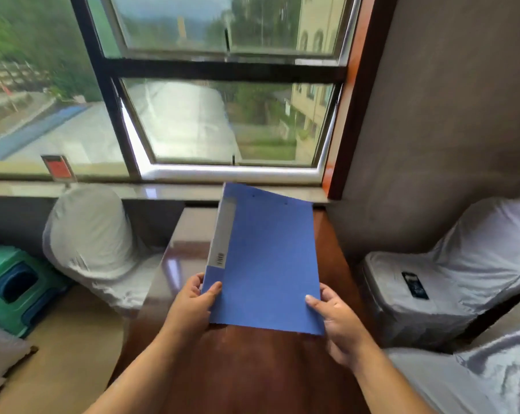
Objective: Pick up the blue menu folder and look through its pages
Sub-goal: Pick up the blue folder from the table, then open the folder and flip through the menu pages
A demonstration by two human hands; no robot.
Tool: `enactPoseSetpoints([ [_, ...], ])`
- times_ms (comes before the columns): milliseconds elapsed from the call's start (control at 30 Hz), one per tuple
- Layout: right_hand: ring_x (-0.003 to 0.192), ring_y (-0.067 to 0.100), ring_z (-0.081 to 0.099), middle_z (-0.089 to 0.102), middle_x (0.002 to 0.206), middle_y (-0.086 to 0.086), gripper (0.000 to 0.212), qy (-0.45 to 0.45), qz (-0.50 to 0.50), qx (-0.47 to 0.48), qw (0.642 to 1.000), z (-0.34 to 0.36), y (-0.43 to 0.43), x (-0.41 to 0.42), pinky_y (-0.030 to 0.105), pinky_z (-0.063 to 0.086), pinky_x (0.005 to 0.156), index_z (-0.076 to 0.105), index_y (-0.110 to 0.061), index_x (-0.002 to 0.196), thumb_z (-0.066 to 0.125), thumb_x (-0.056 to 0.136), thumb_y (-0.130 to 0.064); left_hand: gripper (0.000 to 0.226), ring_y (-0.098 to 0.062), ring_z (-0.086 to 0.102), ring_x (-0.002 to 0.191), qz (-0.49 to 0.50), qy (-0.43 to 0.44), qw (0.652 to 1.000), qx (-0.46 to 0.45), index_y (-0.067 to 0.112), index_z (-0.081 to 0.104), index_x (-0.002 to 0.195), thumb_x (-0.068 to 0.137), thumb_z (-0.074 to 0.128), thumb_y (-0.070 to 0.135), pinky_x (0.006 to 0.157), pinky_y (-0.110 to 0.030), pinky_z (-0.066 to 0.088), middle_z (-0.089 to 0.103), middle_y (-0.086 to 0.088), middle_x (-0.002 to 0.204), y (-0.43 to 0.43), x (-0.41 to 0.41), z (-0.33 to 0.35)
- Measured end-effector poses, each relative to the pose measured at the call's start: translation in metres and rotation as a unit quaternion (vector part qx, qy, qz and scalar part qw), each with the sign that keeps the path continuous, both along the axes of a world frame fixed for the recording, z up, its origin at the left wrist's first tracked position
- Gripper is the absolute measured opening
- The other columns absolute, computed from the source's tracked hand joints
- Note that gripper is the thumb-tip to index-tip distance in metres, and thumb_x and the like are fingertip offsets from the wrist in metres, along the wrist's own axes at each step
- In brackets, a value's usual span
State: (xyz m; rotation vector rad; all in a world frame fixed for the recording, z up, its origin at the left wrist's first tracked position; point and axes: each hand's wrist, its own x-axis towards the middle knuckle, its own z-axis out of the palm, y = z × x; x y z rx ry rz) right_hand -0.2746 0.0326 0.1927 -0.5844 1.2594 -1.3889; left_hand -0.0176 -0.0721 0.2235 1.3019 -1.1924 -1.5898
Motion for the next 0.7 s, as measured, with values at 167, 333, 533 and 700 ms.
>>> enactPoseSetpoints([
  [167,0.109,0.042,0.079,0.082,0.122,0.018,0.030,-0.002,-0.009,-0.117,0.993,0.118,-0.019,-0.002,0.052,0.068,0.081,0.073,-0.016,0.127,0.054,0.108,-0.003,0.082,-0.020,0.073,0.102,0.004,-0.172,0.949,-0.263,0.035,0.036,0.161,0.091,0.080,0.035,0.078,-0.040,0.060,0.069,0.003,0.132,0.010,-0.001,0.105],
  [333,0.112,0.041,0.078,0.078,0.130,0.017,0.028,0.065,-0.023,-0.181,0.981,0.186,-0.013,-0.005,0.058,0.066,0.087,0.066,-0.019,0.133,0.056,0.109,-0.007,0.152,-0.025,0.066,0.100,-0.032,-0.387,0.847,-0.363,0.063,-0.013,0.156,0.034,0.067,0.101,0.073,-0.039,0.051,0.044,0.010,0.112,0.031,0.000,0.161],
  [533,0.118,0.045,0.075,0.074,0.137,0.018,0.036,0.074,-0.009,-0.189,0.979,0.224,0.005,-0.002,0.067,0.059,0.098,0.058,-0.019,0.144,0.057,0.109,-0.011,0.158,-0.029,0.070,0.103,-0.020,-0.394,0.820,-0.414,0.059,-0.021,0.157,0.026,0.051,0.110,0.079,-0.041,0.055,0.050,0.005,0.114,0.038,0.006,0.179],
  [700,0.122,0.042,0.073,0.074,0.139,0.017,0.039,0.034,-0.007,-0.192,0.981,0.239,0.018,0.001,0.057,0.063,0.095,0.059,-0.020,0.148,0.048,0.112,-0.032,0.151,-0.031,0.074,0.093,0.026,-0.383,0.783,-0.490,0.049,-0.010,0.164,0.042,0.053,0.110,0.073,-0.047,0.061,0.060,-0.001,0.113,0.047,0.010,0.180],
])
